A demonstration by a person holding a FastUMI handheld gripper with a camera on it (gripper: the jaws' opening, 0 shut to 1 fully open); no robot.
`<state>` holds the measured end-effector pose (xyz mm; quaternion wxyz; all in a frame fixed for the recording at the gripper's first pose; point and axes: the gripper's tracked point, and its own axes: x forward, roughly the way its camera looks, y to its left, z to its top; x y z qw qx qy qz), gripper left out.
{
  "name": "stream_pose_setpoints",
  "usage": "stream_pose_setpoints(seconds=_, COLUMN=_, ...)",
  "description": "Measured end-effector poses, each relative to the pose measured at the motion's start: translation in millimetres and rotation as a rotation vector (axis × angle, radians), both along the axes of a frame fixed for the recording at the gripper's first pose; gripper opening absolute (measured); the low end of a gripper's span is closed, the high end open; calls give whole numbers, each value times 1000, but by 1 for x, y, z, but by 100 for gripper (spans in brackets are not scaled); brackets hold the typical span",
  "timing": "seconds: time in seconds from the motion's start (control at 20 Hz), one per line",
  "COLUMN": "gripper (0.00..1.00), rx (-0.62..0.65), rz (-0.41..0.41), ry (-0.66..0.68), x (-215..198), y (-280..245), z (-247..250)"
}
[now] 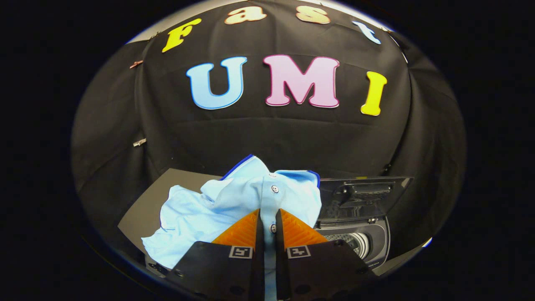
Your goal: Put the clothes into the washing machine and then close the washing machine lid.
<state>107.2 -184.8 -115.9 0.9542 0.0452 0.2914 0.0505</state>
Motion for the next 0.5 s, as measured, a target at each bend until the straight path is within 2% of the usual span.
stream_pose_setpoints(seconds=0.5, gripper=15, rx=94, rz=-22, ry=-17, x=14, y=-121, z=-5)
